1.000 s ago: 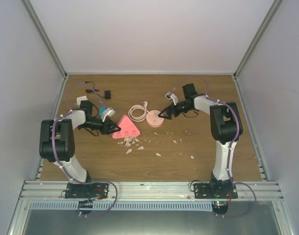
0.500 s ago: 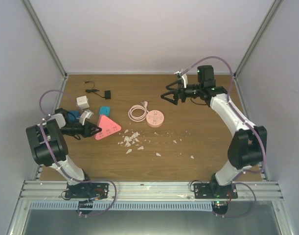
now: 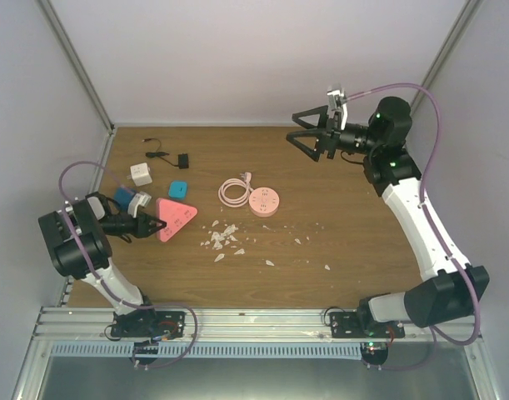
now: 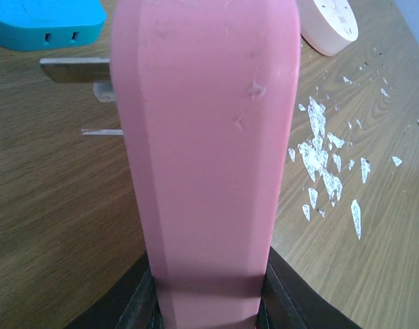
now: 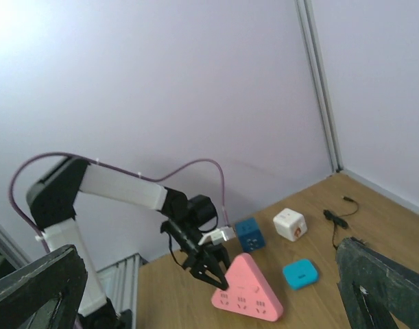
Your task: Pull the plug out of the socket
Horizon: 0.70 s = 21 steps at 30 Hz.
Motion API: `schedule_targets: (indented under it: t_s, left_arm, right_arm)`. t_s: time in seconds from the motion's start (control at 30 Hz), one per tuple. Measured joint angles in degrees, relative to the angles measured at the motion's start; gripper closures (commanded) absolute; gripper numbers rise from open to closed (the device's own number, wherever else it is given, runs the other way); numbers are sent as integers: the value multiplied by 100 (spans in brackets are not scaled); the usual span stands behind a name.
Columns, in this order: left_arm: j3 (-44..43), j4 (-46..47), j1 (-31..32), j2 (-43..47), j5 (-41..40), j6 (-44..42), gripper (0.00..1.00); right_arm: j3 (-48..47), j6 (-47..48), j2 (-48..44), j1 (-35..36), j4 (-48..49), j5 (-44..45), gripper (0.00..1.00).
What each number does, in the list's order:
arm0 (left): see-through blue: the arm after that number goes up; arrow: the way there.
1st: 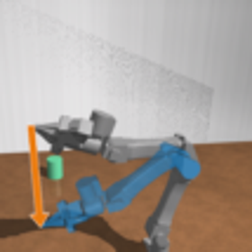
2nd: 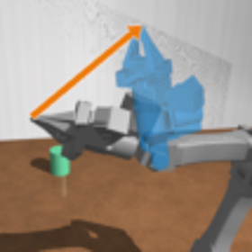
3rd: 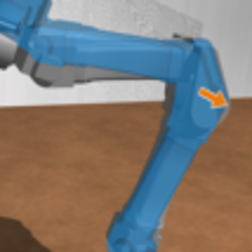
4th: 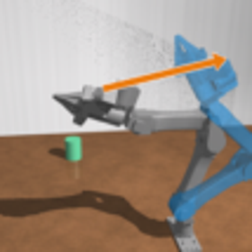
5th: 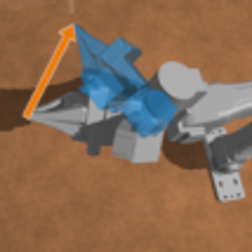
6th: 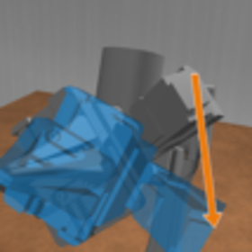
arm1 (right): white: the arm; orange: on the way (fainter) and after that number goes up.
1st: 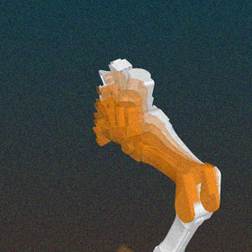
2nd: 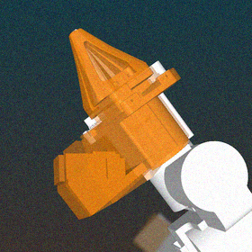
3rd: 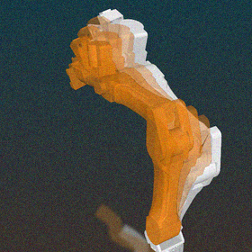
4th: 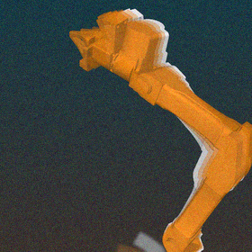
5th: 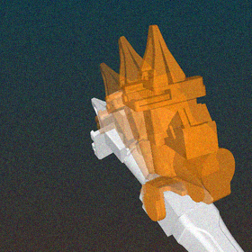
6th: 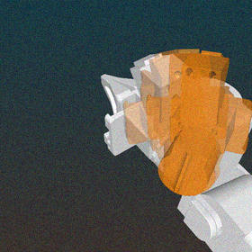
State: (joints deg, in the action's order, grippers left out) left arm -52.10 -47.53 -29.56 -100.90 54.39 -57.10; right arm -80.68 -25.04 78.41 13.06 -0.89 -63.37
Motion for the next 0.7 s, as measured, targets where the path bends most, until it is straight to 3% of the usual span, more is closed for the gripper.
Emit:
schedule_targets:
  t_s: [0.1, 0.37, 0.7]
  left_arm:
    - [-26, -31, -24, -52, 37, 39, 83]
    - [-59, 37, -28, -66, -238, 179, 49]
    - [-70, 295, -83, -72, -975, 356, 31]
  right_arm:
    - [9, -466, -24, 0, 308, -20, 0]
    - [114, -1121, -68, 0, 649, -173, 0]
    - [164, -1676, -85, 0, 1121, -396, 0]
